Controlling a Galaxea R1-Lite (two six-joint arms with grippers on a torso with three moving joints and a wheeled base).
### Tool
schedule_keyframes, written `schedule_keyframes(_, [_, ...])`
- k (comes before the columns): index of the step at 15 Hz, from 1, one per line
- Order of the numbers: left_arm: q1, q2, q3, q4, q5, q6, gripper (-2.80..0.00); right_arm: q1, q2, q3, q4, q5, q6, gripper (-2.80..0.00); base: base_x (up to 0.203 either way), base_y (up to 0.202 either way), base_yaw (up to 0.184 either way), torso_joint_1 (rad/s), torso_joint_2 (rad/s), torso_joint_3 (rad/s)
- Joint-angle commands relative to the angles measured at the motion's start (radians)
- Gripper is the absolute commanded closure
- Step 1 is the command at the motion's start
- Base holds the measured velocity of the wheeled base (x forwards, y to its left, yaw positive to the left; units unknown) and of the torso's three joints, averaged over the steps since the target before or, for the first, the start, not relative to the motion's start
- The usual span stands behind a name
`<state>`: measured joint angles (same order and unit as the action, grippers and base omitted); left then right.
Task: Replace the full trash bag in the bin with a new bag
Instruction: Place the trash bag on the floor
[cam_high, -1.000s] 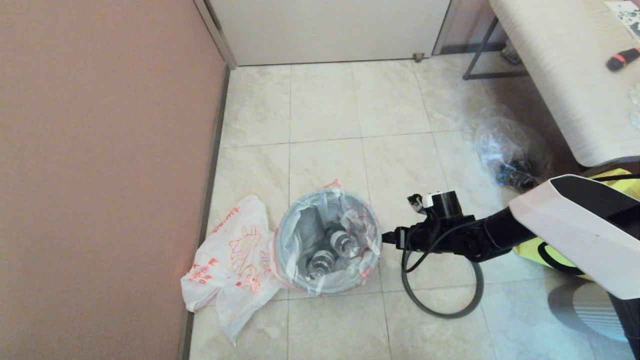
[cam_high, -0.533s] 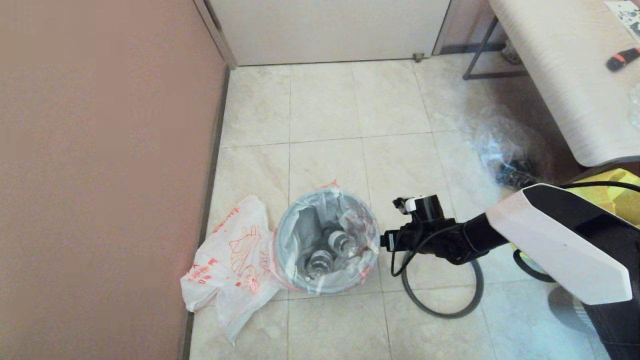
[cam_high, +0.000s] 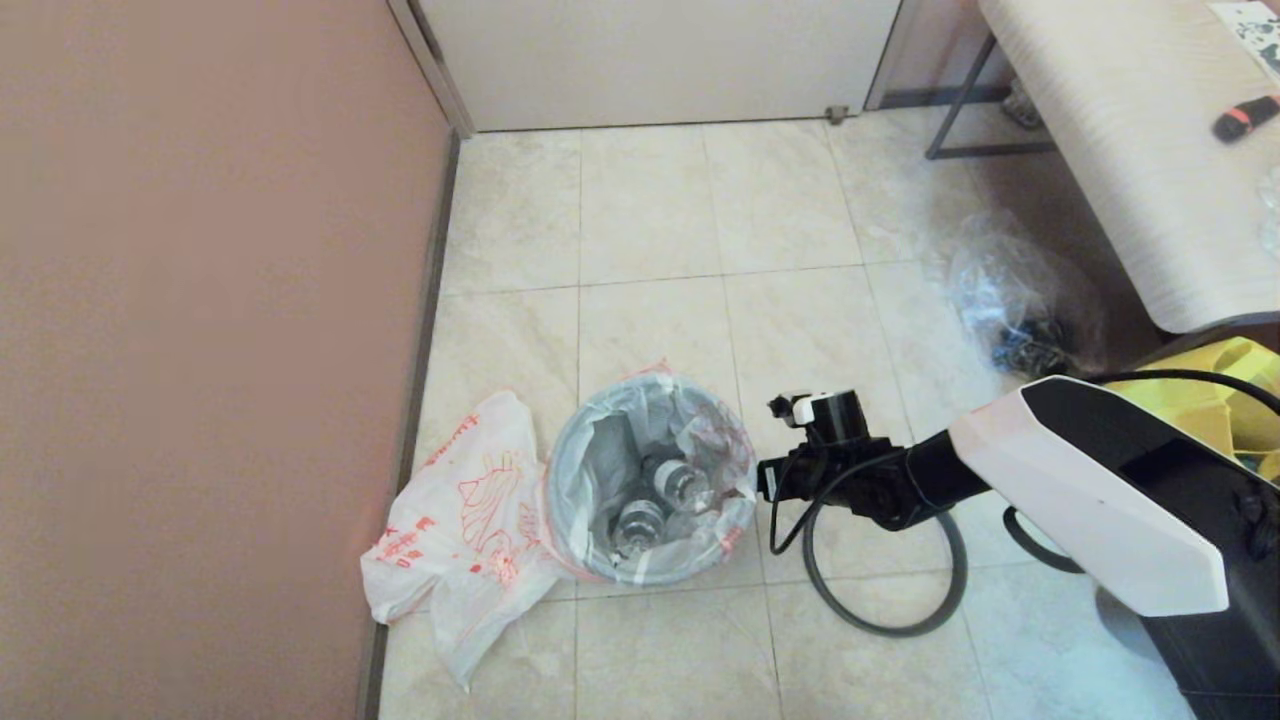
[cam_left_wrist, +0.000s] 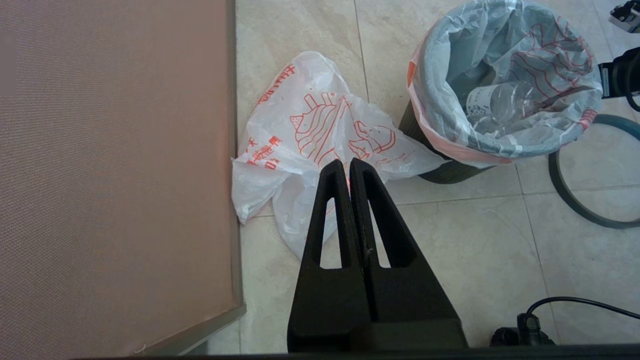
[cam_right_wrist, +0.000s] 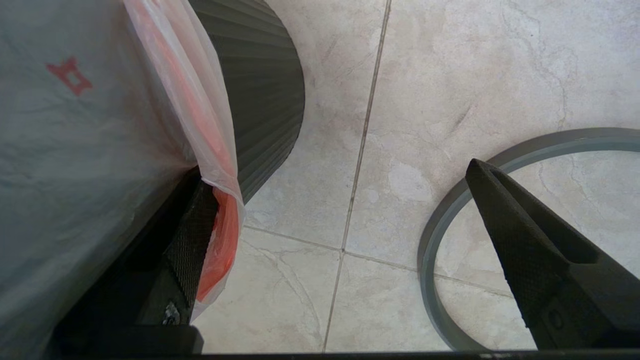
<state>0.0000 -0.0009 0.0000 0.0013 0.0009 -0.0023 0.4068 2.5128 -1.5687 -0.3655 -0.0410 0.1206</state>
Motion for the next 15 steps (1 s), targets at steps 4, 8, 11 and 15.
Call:
schedule_keyframes(4, [0.000,0.001,0.000,0.000,-0.001,-0.001,0.00,0.008,0.000,-0.001,0.001,-0.012,0.001,0.00,0.000,0.000,0.000,0.000,0.00,0.000])
schedule_keyframes(8, [0.000,0.001,0.000,0.000,-0.001,-0.001,0.00,0.018,-0.009,-0.003,0.006,-0.026,0.000,0.00,0.000,0.000,0.000,0.000,0.00,0.000])
schedule_keyframes(11, [0.000,0.001,0.000,0.000,0.001,-0.001,0.00,0.023,-0.012,-0.008,0.008,-0.036,0.001,0.00,0.000,0.000,0.000,0.000,0.00,0.000])
schedule_keyframes(15, [0.000,0.001,0.000,0.000,0.001,-0.001,0.00,0.023,-0.055,-0.013,0.055,0.000,0.073,0.00,0.000,0.000,0.000,0.000,0.00,0.000])
